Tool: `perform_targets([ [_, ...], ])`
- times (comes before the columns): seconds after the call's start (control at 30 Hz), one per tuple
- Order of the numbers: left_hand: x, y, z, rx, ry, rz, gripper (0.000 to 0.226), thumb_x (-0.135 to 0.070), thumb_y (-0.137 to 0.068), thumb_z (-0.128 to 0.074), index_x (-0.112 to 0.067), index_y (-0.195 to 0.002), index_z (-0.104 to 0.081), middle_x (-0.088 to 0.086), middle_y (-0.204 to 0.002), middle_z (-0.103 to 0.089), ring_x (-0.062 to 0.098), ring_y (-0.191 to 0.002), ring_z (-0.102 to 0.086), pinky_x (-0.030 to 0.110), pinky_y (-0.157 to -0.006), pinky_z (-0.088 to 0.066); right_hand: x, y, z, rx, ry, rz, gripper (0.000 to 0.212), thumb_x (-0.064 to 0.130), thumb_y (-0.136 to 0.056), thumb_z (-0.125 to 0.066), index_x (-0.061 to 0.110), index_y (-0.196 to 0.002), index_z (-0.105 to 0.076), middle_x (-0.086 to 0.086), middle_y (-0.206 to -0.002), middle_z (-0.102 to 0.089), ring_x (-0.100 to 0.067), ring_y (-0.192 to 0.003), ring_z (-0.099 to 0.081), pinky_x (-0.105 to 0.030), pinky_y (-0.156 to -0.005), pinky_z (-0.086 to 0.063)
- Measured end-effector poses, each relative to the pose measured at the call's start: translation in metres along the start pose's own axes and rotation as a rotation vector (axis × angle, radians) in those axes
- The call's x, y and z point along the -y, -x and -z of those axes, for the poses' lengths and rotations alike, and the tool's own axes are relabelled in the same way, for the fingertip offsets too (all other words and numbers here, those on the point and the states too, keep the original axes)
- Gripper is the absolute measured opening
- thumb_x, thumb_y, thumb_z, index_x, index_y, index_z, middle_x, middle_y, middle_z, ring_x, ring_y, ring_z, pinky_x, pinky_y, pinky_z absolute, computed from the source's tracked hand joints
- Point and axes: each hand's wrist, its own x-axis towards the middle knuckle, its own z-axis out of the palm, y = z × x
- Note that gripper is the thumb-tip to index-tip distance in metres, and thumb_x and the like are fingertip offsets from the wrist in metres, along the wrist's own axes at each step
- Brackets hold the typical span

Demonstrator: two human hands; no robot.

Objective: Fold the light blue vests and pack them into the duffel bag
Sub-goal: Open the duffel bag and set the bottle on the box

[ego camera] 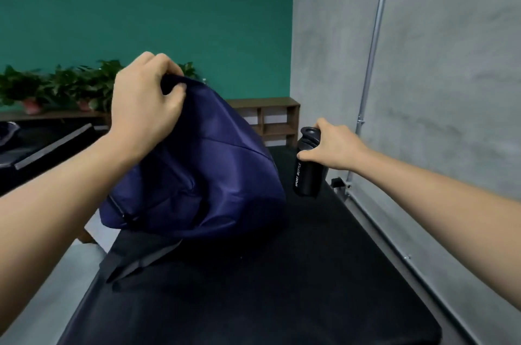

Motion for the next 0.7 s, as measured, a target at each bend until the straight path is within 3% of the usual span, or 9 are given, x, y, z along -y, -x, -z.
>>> perform_targets([
  [0.2, -0.029, 0.026, -0.073, 0.128, 0.12, -0.012, 0.009, -0.011, -0.089, -0.073, -0.016, -0.095, -0.067, 0.003, -0.094, -0.064, 0.023, -0.09, -0.06, 0.031, -0.079, -0.04, -0.04, -0.064, -0.035, 0.01, 0.047, -0.068, 0.078, 0.064, -0.074, -0.077, 0.022, -0.132, -0.048, -0.004, -0.098, -0.066, -0.027, -0.082, -0.063, -0.03, -0.055, -0.042],
  [0.3, -0.032, 0.041, -0.097, 0.267, 0.168, 0.04, 0.017, -0.012, -0.087, -0.075, -0.023, -0.089, -0.063, -0.006, -0.089, -0.065, 0.017, -0.085, -0.06, 0.029, -0.076, -0.039, -0.055, -0.095, -0.054, 0.029, 0.14, -0.084, 0.077, 0.066, -0.069, -0.074, 0.022, -0.126, -0.047, -0.005, -0.099, -0.068, -0.032, -0.086, -0.065, -0.035, -0.064, -0.05],
  [0.43, -0.02, 0.05, -0.113, 0.518, 0.272, 0.206, 0.018, -0.031, -0.091, -0.081, -0.024, -0.087, -0.065, -0.009, -0.077, -0.07, 0.006, -0.071, -0.061, 0.025, -0.07, -0.044, -0.073, -0.131, -0.077, 0.042, 0.178, -0.098, 0.074, 0.064, -0.071, -0.075, 0.02, -0.122, -0.047, -0.008, -0.1, -0.068, -0.036, -0.088, -0.064, -0.041, -0.075, -0.058],
  [0.53, -0.008, 0.052, -0.125, 0.708, 0.397, 0.339, 0.032, -0.054, -0.096, -0.07, -0.023, -0.092, -0.071, -0.005, -0.072, -0.07, 0.01, -0.064, -0.058, 0.034, -0.07, -0.043, -0.083, -0.158, -0.093, 0.021, 0.154, -0.108, 0.073, 0.064, -0.073, -0.075, 0.02, -0.123, -0.047, -0.01, -0.102, -0.068, -0.035, -0.087, -0.063, -0.04, -0.073, -0.058],
  [0.7, 0.007, 0.056, -0.142, 0.819, 0.543, 0.502, 0.04, -0.054, -0.098, -0.064, -0.016, -0.089, -0.074, 0.001, -0.073, -0.069, 0.014, -0.065, -0.059, 0.034, -0.075, -0.045, -0.088, -0.199, -0.121, 0.034, 0.063, -0.141, 0.077, 0.065, -0.075, -0.076, 0.018, -0.129, -0.048, -0.006, -0.102, -0.066, -0.031, -0.089, -0.065, -0.039, -0.07, -0.057],
])
